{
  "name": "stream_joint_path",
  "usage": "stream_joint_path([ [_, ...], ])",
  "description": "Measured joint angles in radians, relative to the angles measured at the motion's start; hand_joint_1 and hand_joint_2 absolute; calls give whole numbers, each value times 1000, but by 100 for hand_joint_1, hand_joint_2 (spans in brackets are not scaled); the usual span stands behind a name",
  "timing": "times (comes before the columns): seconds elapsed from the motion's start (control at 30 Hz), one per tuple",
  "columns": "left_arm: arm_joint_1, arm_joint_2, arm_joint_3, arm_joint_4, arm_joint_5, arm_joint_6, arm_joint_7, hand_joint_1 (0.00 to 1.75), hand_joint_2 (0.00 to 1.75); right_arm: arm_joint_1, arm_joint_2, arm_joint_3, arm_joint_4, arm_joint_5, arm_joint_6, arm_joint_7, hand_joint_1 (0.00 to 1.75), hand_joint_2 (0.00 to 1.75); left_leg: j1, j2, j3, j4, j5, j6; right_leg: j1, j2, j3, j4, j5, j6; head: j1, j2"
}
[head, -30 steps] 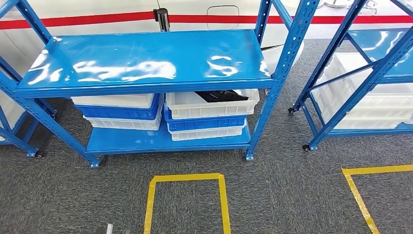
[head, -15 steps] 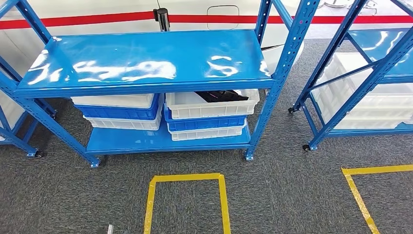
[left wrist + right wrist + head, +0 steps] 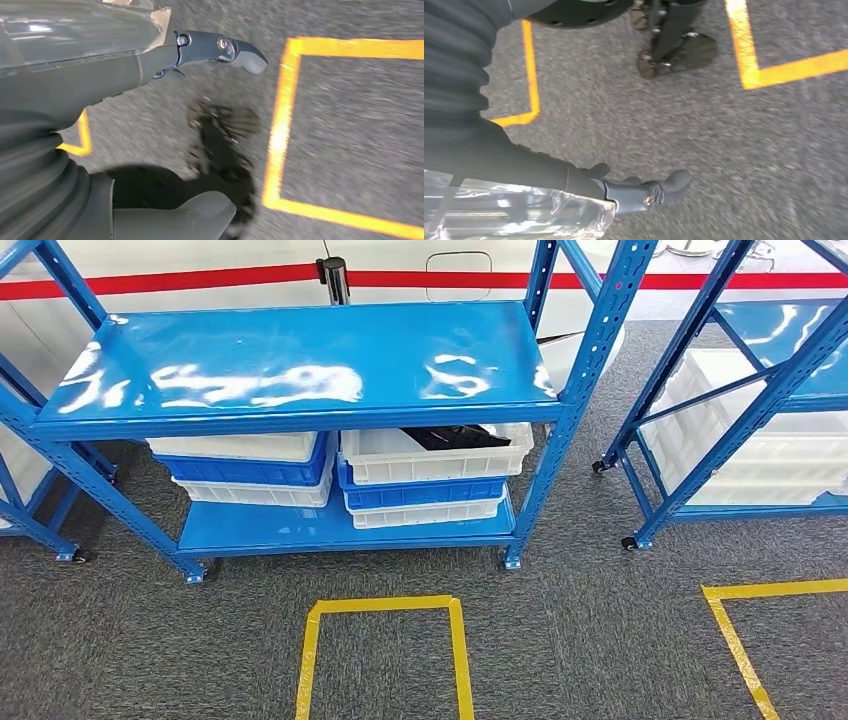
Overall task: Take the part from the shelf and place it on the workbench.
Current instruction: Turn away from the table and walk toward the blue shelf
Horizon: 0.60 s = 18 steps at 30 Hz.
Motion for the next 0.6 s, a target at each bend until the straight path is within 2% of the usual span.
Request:
stream_joint_path([
  [0.03,10,4,-18,-5,6,1,14,0,175,8,-3,7,-6,-5,14,11,0,131,0,0,0,0,0,0,0,0,0,0,0,0,0,0],
  [0.13,36,17,-74,-23,23,4,56,0,44,31,-12,31,-25,-17,57,46,0,0,0,0,-1,0,0,0,0,0,0,0,0,0,0,0],
  [0.17,45,21,-93,-29,30,5,70,0,0,38,-16,38,-31,-21,71,58,0,0,0,0,-1,0,0,0,0,0,0,0,0,0,0,0],
  [0.6,158,66,-343,-117,112,16,264,0,0,133,-58,154,-123,-79,266,223,0,0,0,0,0,0,-1,0,0,0,0,0,0,0,0,0],
])
